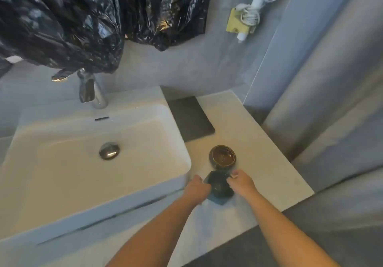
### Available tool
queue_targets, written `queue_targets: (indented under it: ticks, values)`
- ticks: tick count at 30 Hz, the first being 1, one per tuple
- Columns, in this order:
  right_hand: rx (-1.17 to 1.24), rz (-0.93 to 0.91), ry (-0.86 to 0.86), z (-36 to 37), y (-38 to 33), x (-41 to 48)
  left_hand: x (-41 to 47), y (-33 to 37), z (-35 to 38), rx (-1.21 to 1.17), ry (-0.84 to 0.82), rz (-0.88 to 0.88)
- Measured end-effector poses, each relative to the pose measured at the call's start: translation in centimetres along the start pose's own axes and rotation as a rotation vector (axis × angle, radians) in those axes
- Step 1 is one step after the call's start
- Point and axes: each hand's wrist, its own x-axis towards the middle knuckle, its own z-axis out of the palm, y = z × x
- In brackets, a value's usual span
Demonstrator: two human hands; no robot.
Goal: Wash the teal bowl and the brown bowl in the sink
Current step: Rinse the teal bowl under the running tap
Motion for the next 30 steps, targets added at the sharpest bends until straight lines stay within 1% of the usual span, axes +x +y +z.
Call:
queue_targets:
  ticks: [4, 8, 12, 14, 17, 20, 22, 24, 27, 30]
  values:
    - [-0.014, 0.034, -0.083, 0.4, -0.1, 0.8, 0.9, 0.6, 0.2, -0.001, -0.028, -0.053]
    - [-0.08, 0.006, -0.043, 0.5, 0.0, 1.5, 1.5, 0.3, 1.1, -0.034, -0.052, -0.069]
    - [-0.114, 0.02, -0.097, -0.6, -0.5, 1.7, 2.0, 0.3, 1.3, -0.073, -0.081, -0.082]
    - [-0.125, 0.017, -0.126, -1.6, -1.1, 1.3, 1.6, 0.8, 1.1, -0.144, -0.098, -0.114]
    - [-0.134, -0.026, -0.126, -3.5, -2.2, 0.3, 0.2, 2.1, 0.3, -0.315, -0.088, -0.153]
    - [-0.121, -0.11, -0.12, -5.6, -4.2, -1.3, -2.2, 3.9, -1.9, -0.389, -0.019, -0.119]
    - [-0.073, -0.17, -0.125, -6.8, -6.0, -2.4, -3.9, 5.0, -4.0, -0.446, -0.015, -0.046]
    - [0.019, -0.215, -0.175, -7.8, -8.0, -3.7, -5.7, 5.7, -6.6, -0.494, 0.005, 0.022]
    - [0.218, -0.237, -0.314, -7.7, -11.1, -5.2, -7.5, 5.4, -11.0, -0.566, 0.051, 0.067]
    - [0.465, -0.232, -0.487, -5.6, -14.2, -6.1, -8.6, 3.7, -15.6, -0.616, 0.085, 0.095]
